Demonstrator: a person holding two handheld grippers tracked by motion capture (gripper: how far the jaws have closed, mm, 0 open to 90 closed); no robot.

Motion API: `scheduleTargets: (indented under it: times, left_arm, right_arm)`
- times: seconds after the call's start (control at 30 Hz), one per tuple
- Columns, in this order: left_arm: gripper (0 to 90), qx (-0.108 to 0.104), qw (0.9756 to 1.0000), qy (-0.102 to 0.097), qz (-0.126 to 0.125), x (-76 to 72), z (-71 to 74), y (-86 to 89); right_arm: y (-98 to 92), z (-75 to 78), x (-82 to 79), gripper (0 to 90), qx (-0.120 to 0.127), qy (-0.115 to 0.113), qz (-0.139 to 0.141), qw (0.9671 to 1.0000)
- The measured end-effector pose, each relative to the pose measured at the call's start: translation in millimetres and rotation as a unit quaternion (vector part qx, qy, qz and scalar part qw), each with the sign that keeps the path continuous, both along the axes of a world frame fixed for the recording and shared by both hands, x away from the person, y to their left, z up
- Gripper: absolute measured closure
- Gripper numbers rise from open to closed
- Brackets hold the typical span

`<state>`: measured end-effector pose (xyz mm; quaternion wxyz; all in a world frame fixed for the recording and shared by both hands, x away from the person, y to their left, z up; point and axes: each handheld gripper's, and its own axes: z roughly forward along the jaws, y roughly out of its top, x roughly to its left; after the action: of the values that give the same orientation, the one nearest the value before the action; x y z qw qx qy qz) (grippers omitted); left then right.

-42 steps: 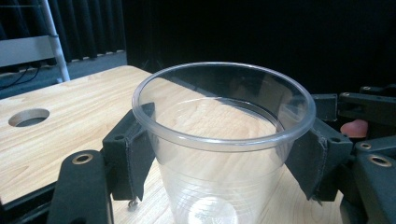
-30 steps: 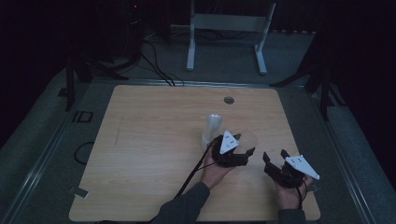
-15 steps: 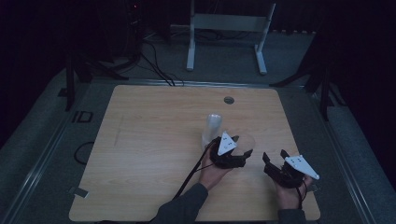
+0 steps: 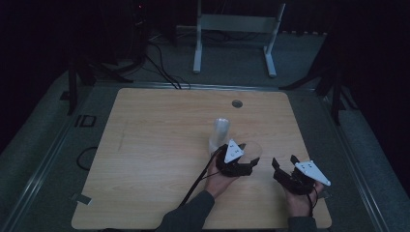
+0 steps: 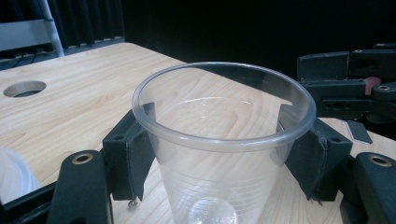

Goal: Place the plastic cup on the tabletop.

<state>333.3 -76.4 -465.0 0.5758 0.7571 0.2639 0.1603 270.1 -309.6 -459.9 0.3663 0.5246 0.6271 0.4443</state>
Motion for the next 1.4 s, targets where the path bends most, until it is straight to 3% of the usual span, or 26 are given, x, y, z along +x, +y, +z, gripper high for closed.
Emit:
scheduleTargets:
  times: [0.67,1.0,1.4]
  left_arm:
    - [29.9,0.011,0.9999,0.005,0.004,-3.1,-12.9,3.3]
    - [29.0,0.023,0.9997,-0.003,0.007,-6.7,-17.6,6.3]
    - [28.2,0.029,0.9996,0.006,0.001,-11.2,-22.3,14.1]
  right_arm:
    - [0.2,-0.1,-0.3,28.3,0.0,0.001,0.001,1.0]
    - [0.4,-0.3,-0.3,28.3,0.0,0.001,0.001,1.0]
    - [1.2,-0.8,-0.3,28.3,-0.001,0.002,0.002,1.0]
